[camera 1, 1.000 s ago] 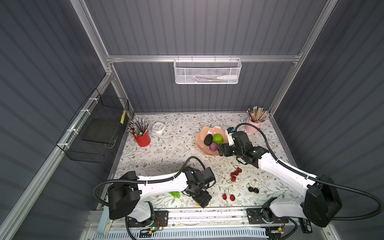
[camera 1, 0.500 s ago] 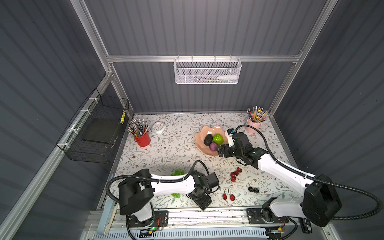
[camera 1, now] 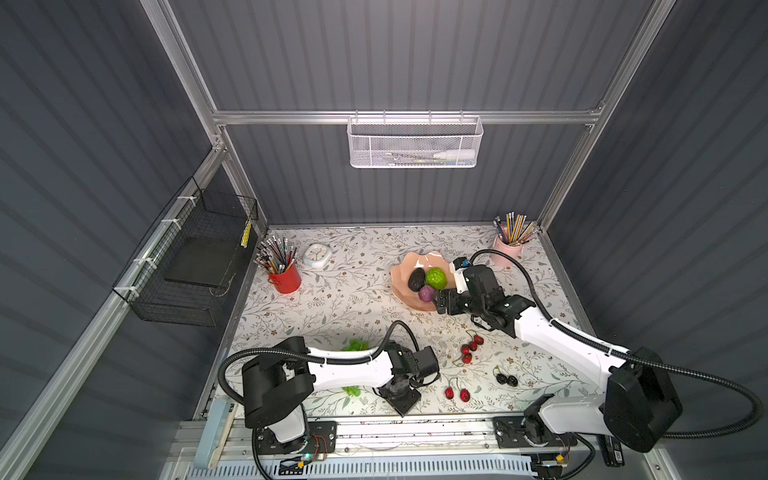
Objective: Place and organize the fake fruits in the fruit bowl
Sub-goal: 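Carry the yellow pear with the left gripper into the pink bowl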
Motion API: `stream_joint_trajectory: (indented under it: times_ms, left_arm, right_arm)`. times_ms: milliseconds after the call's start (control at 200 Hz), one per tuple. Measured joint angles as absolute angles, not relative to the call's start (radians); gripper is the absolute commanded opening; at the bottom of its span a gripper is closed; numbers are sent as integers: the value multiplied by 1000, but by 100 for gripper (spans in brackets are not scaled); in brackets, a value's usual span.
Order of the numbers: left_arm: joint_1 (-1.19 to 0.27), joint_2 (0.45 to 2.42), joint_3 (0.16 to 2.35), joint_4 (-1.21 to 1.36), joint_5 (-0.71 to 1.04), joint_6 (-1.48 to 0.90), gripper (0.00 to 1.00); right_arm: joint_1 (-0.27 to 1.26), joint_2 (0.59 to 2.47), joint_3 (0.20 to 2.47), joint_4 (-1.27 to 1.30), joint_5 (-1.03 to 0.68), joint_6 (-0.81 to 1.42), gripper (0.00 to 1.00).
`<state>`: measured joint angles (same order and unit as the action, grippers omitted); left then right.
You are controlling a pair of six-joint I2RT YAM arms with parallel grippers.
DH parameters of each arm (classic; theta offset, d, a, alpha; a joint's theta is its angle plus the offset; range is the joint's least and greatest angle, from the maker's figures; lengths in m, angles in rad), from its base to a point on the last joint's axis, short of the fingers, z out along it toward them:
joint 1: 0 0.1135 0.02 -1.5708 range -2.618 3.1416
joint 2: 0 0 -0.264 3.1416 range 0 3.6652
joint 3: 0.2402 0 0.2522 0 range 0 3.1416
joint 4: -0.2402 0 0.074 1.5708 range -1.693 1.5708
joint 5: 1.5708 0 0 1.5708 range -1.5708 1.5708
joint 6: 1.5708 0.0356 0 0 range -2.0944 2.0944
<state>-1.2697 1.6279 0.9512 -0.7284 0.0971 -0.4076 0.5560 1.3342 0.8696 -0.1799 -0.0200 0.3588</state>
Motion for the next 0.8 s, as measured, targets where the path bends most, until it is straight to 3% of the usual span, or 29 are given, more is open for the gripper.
stream_joint_trajectory:
  times_ms: [200, 450, 800]
  left_arm:
    - [-1224, 1547, 954, -728, 97, -430, 33]
    - [-991, 1480, 1069, -690, 106, -416, 33]
    - [-728, 1756, 1454, -596, 109, -350, 33]
  right_arm:
    - [550, 1324, 870, -198, -23, 358, 89]
    - [498, 1243, 872, -282, -43, 358, 89]
    - [445, 1132, 878, -391, -65, 355, 89]
